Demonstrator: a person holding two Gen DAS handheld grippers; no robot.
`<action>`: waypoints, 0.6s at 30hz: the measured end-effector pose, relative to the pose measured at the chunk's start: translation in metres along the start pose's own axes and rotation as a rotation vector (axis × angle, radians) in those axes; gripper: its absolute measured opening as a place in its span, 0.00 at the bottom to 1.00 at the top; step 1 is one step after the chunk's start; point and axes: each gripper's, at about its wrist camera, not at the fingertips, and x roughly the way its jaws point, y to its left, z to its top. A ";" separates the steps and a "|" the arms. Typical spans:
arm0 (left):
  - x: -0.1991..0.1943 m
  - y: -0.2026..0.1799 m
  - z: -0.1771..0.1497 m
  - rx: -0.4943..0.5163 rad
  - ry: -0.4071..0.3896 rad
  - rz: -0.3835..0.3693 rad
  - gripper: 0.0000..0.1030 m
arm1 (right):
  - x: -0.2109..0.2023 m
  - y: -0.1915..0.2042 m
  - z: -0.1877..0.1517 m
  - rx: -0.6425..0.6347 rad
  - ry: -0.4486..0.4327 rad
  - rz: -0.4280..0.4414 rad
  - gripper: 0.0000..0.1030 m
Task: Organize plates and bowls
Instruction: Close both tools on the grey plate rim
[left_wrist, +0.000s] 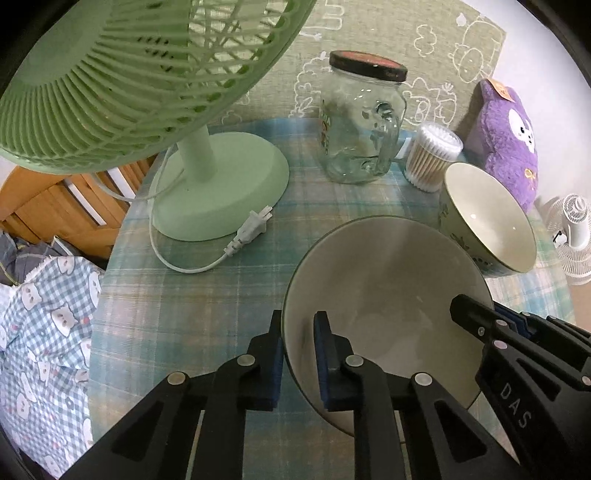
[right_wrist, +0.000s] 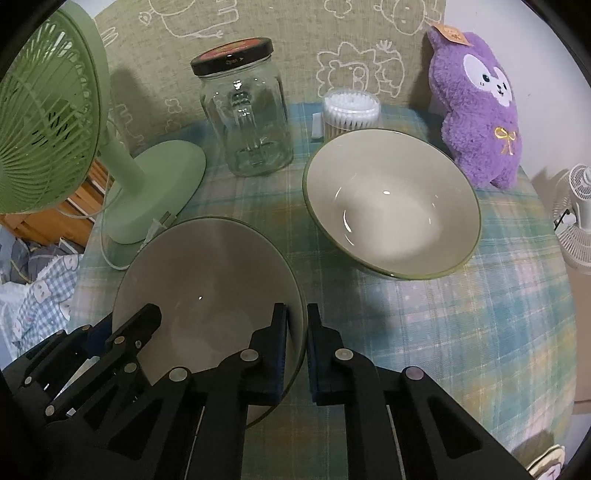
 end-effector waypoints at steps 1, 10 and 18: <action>-0.003 -0.001 -0.001 0.005 -0.006 0.005 0.12 | -0.002 0.000 -0.001 -0.002 -0.001 0.001 0.12; -0.042 -0.007 -0.012 -0.002 -0.032 0.010 0.12 | -0.040 0.000 -0.011 -0.030 -0.022 -0.001 0.12; -0.086 -0.019 -0.032 -0.001 -0.066 0.012 0.12 | -0.092 -0.005 -0.037 -0.051 -0.059 -0.004 0.12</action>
